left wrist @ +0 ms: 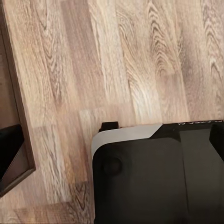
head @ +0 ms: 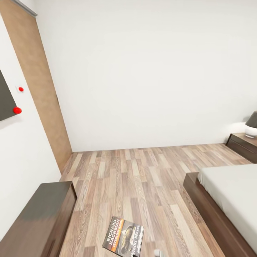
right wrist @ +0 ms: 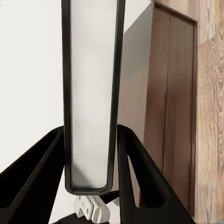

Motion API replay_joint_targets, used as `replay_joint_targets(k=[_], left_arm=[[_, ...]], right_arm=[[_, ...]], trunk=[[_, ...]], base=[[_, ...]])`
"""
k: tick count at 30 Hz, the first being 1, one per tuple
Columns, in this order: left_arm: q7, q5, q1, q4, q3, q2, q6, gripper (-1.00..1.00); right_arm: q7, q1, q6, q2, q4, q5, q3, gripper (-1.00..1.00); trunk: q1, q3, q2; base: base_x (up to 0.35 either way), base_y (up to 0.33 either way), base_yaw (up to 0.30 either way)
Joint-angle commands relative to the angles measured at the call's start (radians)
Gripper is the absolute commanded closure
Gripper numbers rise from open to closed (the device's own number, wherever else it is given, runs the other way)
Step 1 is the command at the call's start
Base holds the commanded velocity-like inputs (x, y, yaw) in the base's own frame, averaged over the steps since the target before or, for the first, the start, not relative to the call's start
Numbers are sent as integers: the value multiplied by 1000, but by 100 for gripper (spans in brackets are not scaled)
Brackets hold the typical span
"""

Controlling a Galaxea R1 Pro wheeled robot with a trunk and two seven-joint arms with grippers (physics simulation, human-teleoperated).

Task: In the bedroom, move the book from the bed onto either nightstand, and place the two sandals side by side next to the bed.

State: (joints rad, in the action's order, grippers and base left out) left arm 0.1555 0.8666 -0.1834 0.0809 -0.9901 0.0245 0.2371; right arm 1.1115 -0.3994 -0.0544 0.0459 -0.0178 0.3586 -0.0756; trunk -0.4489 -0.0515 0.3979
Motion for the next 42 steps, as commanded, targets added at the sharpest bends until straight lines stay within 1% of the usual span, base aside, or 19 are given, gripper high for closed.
replay_joint_targets(k=[1,25,33,35,42], left_arm=[[6,5,-1,0,-9,0,2,-100],[6,5,-1,0,-9,0,2,-100],[6,5,-1,0,-9,0,2,-100],[6,5,-1,0,-9,0,2,-100],[6,5,-1,0,-9,0,2,-100]], right_arm=[[2,-1,-6,0,1,-7,-10,100],[-1,-1,-7,0,4,-7,-10,100],[1,-1,-7,-4,5,-6,-10,100],[12,-1,-7,-7,5,-7,-10,100],[20,-1,-5,-8,3,-7,-10,100]], trunk=[[-1,-2,2],[-1,-4,2],[-1,-4,2],[-1,-4,2],[-1,-4,2]], base=[[303,1,0],[304,0,0],[304,0,0],[304,0,0],[305,0,0]])
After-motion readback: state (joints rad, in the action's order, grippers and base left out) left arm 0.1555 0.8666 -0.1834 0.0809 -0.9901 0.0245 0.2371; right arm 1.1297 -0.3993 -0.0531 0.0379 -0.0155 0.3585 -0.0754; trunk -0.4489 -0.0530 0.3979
